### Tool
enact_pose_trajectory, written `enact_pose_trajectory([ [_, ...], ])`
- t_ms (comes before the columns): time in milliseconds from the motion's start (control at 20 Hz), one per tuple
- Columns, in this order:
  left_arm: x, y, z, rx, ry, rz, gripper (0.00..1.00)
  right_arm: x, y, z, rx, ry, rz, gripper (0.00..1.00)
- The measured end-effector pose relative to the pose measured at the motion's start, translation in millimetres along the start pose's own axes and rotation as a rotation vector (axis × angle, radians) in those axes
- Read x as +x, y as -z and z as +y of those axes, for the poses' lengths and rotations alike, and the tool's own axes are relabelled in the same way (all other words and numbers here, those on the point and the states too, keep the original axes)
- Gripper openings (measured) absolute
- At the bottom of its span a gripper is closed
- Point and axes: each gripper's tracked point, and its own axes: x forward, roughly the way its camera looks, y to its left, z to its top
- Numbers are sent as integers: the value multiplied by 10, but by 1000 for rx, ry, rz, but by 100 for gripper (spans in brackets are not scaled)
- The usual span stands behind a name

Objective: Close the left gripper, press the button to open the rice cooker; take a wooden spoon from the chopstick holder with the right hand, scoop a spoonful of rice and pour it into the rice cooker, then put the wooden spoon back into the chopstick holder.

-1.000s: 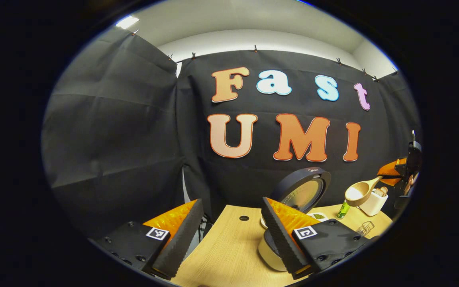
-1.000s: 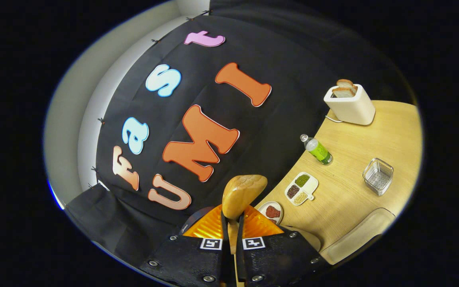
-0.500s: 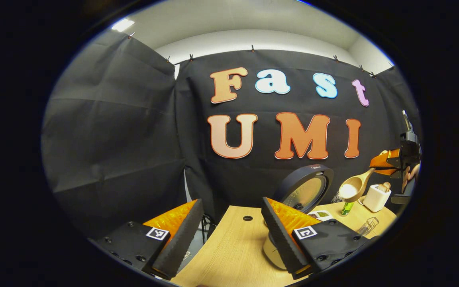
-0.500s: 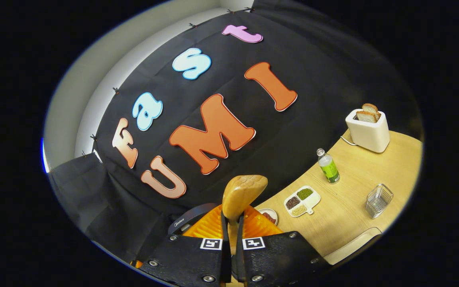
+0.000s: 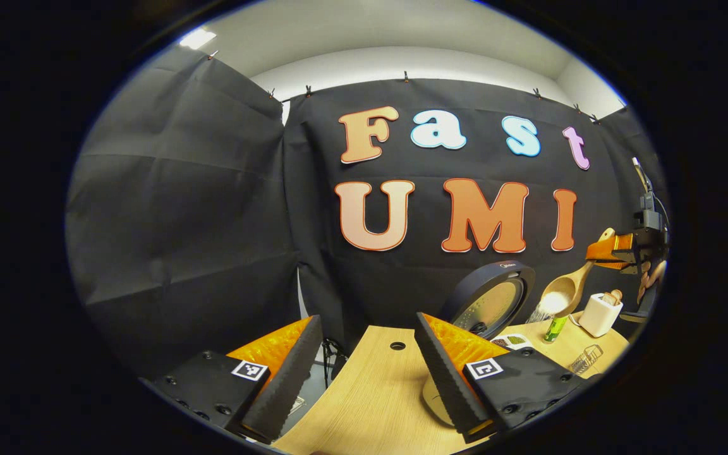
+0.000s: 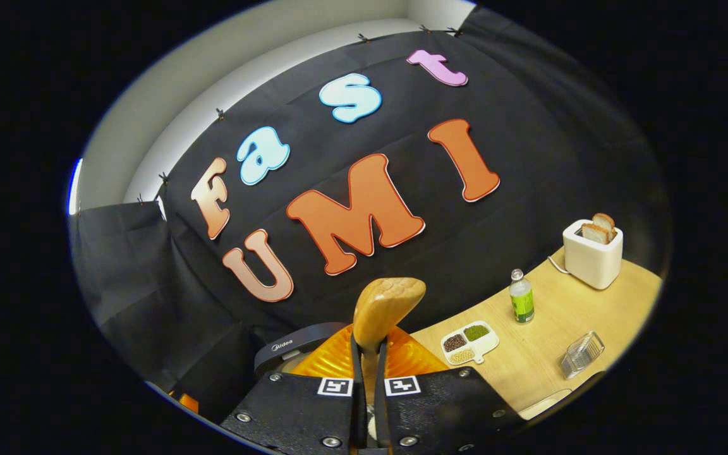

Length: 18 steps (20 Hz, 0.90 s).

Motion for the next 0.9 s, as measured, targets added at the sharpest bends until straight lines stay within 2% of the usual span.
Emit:
enact_pose_trajectory([
  [550, -33, -12, 156, -9, -27, -5, 95, -56, -80, 238, -170, -35, -43, 4],
  [900, -40, -16, 173, -15, -28, -7, 95, -91, -87, 340, -190, -49, -44, 4],
])
